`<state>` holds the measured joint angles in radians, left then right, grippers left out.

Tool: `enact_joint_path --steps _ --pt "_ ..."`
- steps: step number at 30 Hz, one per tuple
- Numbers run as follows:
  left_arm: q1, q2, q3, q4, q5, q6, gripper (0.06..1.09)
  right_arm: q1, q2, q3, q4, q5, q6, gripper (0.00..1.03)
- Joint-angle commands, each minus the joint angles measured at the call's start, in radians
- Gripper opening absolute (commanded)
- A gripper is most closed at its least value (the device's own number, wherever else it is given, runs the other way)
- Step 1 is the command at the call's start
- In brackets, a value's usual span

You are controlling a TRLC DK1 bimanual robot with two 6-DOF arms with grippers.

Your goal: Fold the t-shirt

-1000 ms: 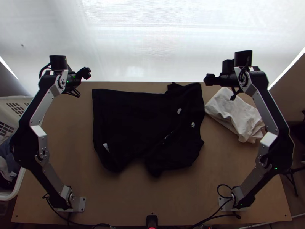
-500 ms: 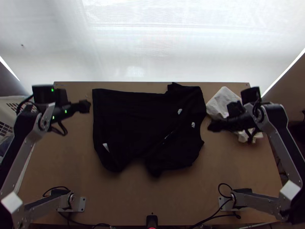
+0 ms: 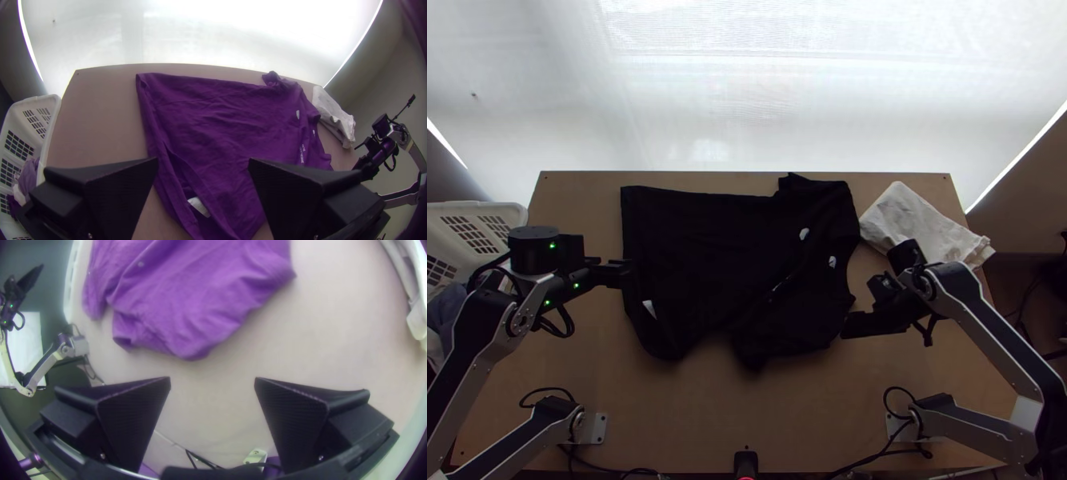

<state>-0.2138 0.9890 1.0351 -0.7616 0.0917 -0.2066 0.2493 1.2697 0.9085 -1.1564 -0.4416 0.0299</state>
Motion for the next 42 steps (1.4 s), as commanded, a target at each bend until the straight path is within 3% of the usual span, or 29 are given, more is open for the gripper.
enact_joint_path --steps 1,10,16,18,22,24,27,32,36,42 --pt "-0.033 -0.023 -0.024 -0.008 -0.026 -0.033 1.04 0.13 0.039 -0.072 0.049 -0.048 0.01 0.87" --pt "-0.019 -0.027 -0.03 -0.005 -0.038 -0.039 1.04 0.156 0.206 -0.057 0.192 -0.048 0.013 0.87" --pt "-0.006 -0.024 -0.018 -0.007 -0.04 -0.034 1.04 0.205 0.252 -0.057 0.241 -0.049 0.022 0.8" --pt "-0.004 -0.019 -0.01 -0.007 -0.04 -0.034 1.04 0.206 0.254 -0.065 0.277 -0.049 0.024 0.71" --pt "0.004 -0.013 -0.01 -0.002 -0.04 -0.033 1.04 0.229 0.261 -0.066 0.311 -0.046 0.033 0.66" --pt "0.007 -0.015 -0.012 -0.005 -0.04 -0.031 1.04 0.226 0.258 -0.074 0.354 -0.034 0.034 0.52" --pt "0.014 -0.027 -0.012 -0.015 -0.04 -0.027 1.04 0.217 0.258 -0.088 0.394 -0.019 0.033 0.46" --pt "0.044 -0.052 -0.017 -0.038 -0.04 -0.004 1.04 0.209 0.235 -0.112 0.449 0.027 0.007 0.2" --pt "0.045 -0.073 -0.007 -0.073 -0.038 0.009 1.04 0.163 0.157 -0.123 0.443 0.063 -0.024 0.17" --pt "-0.041 -0.122 -0.107 -0.123 -0.033 0.041 1.04 -0.007 0.109 -0.092 0.431 0.081 -0.068 0.06"
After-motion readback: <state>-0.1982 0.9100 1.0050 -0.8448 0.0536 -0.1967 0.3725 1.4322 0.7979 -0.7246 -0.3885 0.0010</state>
